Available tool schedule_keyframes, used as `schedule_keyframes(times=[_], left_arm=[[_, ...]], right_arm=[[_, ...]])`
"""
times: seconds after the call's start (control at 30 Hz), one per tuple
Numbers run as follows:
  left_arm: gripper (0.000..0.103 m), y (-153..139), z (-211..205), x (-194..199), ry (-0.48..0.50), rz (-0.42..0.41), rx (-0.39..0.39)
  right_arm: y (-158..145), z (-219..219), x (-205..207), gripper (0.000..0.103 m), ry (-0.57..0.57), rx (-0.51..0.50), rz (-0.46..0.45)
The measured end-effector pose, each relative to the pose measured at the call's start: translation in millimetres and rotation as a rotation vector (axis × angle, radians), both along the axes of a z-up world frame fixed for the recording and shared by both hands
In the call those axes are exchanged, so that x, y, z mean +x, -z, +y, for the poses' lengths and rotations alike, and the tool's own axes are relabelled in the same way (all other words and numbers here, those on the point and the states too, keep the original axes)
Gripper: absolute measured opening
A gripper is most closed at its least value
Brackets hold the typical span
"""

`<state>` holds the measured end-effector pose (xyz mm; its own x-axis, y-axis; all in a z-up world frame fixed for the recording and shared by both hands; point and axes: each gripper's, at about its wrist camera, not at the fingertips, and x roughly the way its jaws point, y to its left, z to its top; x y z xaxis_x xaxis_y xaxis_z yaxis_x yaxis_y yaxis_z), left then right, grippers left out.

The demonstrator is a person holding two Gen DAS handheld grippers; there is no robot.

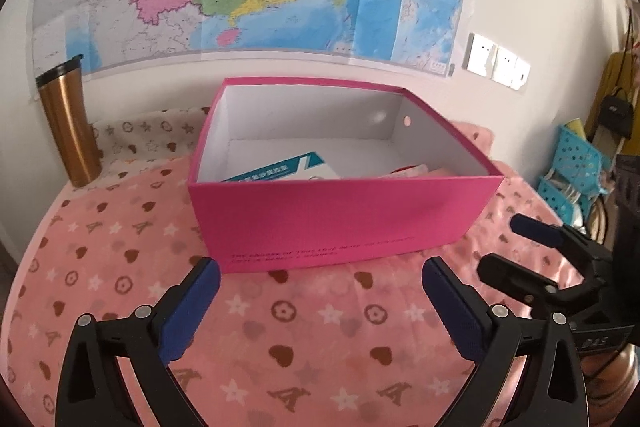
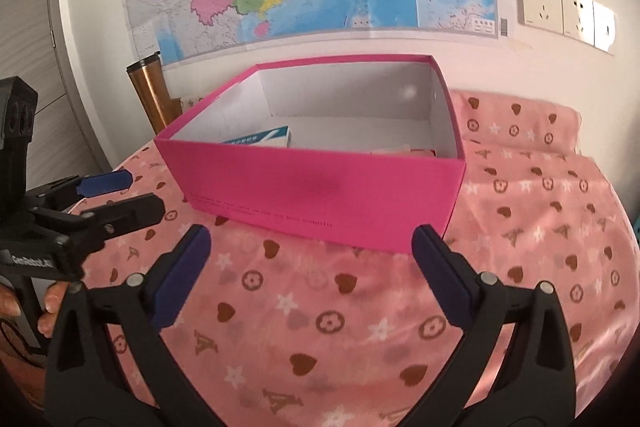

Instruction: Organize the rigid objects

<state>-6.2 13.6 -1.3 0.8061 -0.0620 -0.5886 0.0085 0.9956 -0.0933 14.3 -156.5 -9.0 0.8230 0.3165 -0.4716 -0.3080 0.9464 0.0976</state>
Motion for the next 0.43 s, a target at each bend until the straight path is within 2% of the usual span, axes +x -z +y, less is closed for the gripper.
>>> schedule_keyframes(times=[0.23, 0.43], left_arm=[[0.103, 7.2, -1.6, -4.3, -0.023, 0.025, 0.009], [0.103, 9.6, -10.4, -8.1, 0.004, 0.016, 0.033]], right_arm=[[2.0, 0.9, -9.0, 0.101, 0.001, 0.0, -0.003], [5.8, 1.8, -10.2, 0.101, -0.013, -0.003, 0.009]])
